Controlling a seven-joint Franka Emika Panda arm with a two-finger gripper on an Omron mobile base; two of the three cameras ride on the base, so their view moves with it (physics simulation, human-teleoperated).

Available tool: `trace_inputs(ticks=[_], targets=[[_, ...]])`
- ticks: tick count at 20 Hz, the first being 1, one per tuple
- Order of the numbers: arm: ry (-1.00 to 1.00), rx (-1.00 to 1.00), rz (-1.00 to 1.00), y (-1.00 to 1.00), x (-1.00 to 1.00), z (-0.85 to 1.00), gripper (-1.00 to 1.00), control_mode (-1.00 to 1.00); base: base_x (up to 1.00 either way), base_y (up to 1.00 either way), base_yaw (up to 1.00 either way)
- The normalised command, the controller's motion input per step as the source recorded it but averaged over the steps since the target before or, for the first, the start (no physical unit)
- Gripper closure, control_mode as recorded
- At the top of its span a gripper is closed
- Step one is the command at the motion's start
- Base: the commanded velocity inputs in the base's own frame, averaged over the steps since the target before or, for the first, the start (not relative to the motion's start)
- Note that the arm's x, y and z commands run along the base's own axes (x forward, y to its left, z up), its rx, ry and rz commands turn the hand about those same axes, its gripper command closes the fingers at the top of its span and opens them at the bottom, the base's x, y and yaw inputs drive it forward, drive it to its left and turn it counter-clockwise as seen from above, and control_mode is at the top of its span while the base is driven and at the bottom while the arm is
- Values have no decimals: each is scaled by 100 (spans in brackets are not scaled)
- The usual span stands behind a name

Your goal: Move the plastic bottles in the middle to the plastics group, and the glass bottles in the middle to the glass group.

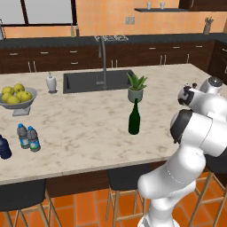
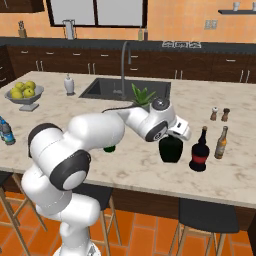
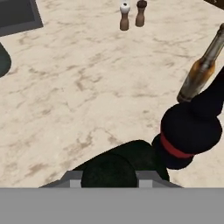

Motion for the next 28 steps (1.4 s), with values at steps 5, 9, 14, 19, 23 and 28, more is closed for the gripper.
trace_inputs(ticks=[5,9,14,19,23,28], targets=[[0,0,-4,-2,0,-39,100,-100,0,0,0],[0,0,-2,0,0,-31,100,-100,0,0,0],[-14,0,-1,-3,3,-1,100,-100,0,0,0],[-7,0,-1,-27,13,4,100,-100,0,0,0],[0,0,-1,-27,4,1,100,-100,0,0,0],[6,0,0,-6,5,-3,100,-100,0,0,0]])
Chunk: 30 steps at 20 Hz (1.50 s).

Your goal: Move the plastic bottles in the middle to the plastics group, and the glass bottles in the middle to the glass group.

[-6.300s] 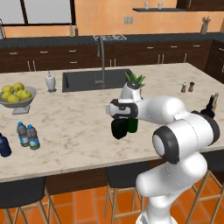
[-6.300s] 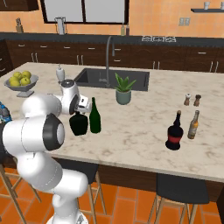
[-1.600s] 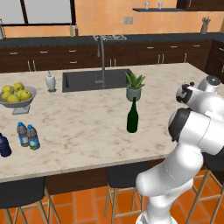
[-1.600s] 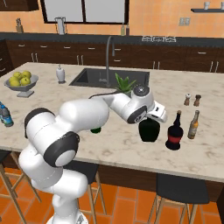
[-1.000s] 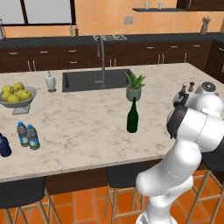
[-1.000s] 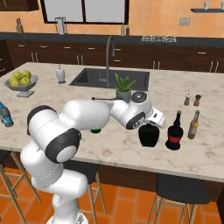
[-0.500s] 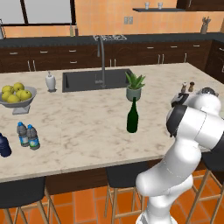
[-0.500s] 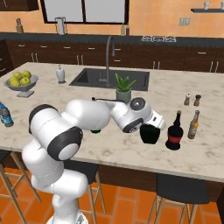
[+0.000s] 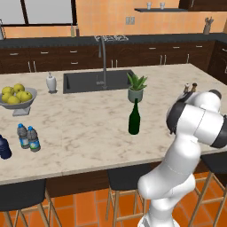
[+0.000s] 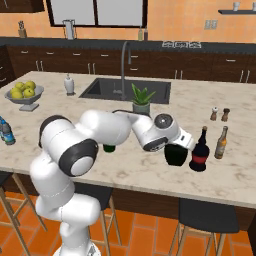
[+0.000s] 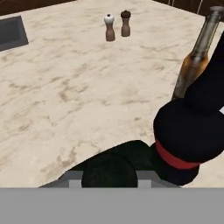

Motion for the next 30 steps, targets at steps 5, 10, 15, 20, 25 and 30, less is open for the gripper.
trace_inputs(ticks=[5,10,15,20,25,30], targets=[[10,0,0,0,6,-16,100,-100,0,0,0],[3,0,0,0,0,-15,100,-100,0,0,0],[0,0,0,0,0,0,-100,-100,0,0,0],[0,0,0,0,0,0,-100,-100,0,0,0],[0,0,0,0,0,0,-100,-100,0,0,0],[0,0,0,2,-6,7,-100,-100,0,0,0]])
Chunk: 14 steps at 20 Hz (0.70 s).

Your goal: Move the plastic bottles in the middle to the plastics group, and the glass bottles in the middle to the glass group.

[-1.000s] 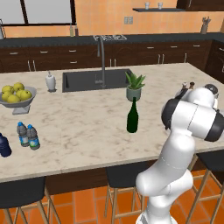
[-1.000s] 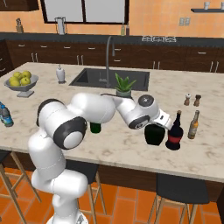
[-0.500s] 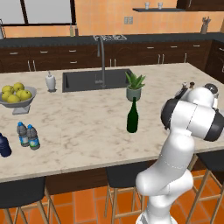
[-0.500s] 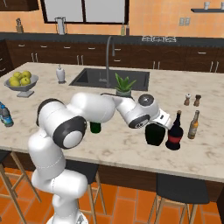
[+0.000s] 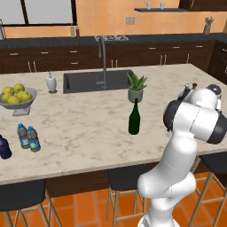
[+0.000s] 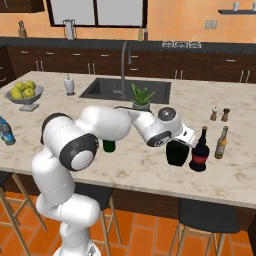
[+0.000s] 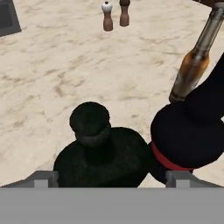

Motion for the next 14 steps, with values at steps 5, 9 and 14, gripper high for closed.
trace_inputs(ticks=[5,9,14], targets=[[-3,-6,0,33,-18,73,-100,-100,0,0,0],[1,-12,4,77,-28,76,-100,-100,0,0,0],[7,-18,16,100,-31,42,-100,-100,0,0,0]])
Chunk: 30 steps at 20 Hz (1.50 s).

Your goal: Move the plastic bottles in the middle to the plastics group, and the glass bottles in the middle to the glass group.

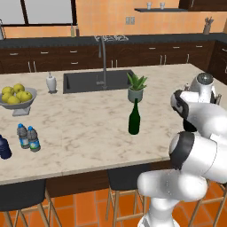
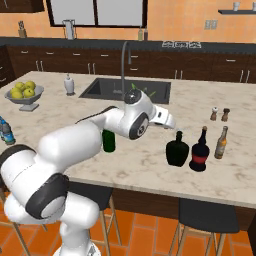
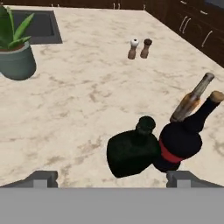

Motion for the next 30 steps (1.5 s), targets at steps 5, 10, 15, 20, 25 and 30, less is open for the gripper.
trace_inputs(ticks=[5,10,15,20,25,30], targets=[[7,-7,25,100,-65,31,-100,-100,0,0,0],[-5,1,17,53,-77,35,-100,-100,0,0,0],[0,0,10,31,-32,24,-100,-100,0,0,0],[10,0,7,55,0,15,-100,-100,0,0,0],[9,0,7,90,4,2,-100,-100,0,0,0],[15,1,2,70,11,0,-100,-100,0,0,0]])
